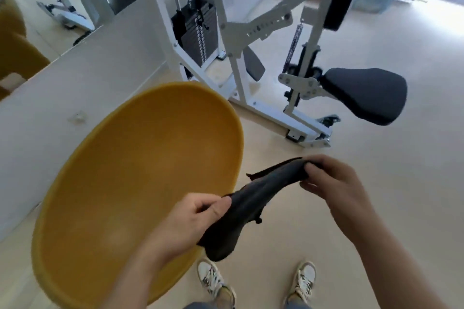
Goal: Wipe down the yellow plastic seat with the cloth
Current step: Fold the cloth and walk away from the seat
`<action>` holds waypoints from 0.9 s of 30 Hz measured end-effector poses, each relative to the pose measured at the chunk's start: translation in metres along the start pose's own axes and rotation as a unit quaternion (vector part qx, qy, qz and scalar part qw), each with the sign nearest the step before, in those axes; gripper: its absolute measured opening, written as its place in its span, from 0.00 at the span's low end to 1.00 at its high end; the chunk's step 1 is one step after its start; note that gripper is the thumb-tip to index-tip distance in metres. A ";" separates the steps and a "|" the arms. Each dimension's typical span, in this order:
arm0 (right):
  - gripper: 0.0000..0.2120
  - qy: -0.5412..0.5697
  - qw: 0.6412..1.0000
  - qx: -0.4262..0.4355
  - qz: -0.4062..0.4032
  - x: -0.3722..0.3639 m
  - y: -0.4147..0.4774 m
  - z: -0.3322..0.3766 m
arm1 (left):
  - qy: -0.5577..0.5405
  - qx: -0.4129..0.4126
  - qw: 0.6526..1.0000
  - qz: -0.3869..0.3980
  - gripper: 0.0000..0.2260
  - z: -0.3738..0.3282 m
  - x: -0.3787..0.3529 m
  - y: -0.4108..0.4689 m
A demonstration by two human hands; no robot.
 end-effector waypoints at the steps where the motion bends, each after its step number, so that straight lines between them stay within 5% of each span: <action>1: 0.10 0.064 0.998 0.008 0.017 0.014 -0.008 0.008 | -0.010 0.033 0.998 0.043 0.25 0.004 -0.026 0.009; 3: 0.08 0.122 0.991 0.043 0.043 0.046 -0.025 0.027 | -0.013 0.104 0.991 0.088 0.19 0.019 -0.072 0.033; 6: 0.07 0.062 0.991 0.095 0.065 0.100 -0.050 0.051 | -0.001 0.173 0.983 0.062 0.13 0.038 -0.127 0.085; 11: 0.16 0.097 0.974 0.126 0.159 0.190 -0.079 0.065 | 0.005 0.083 0.996 0.034 0.13 -0.021 -0.241 0.199; 14: 0.18 0.164 0.966 0.127 0.156 0.261 -0.082 0.061 | -0.187 0.033 0.977 0.101 0.15 -0.084 -0.328 0.258; 17: 0.17 0.255 0.949 0.138 0.121 0.341 -0.078 0.055 | -0.316 0.017 0.938 0.143 0.18 -0.133 -0.390 0.296; 21: 0.11 0.314 0.938 0.149 0.007 0.460 -0.068 0.046 | -0.382 0.015 0.918 0.103 0.12 -0.168 -0.423 0.344; 24: 0.04 0.246 0.954 0.138 -0.099 0.547 -0.057 0.040 | -0.362 0.011 0.931 0.055 0.09 -0.192 -0.425 0.383; 27: 0.07 0.060 0.980 0.076 -0.174 0.621 -0.031 0.037 | -0.214 0.021 0.975 0.059 0.07 -0.228 -0.425 0.421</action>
Point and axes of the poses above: each hand's wrist, its own y-axis towards the middle knuckle, its own x-axis out of the back of the hand, z = x × y, the point moved 10 cm from there along y, towards the middle knuckle, and after that the axes turned 13 degrees about z, right-handed, at the moved point
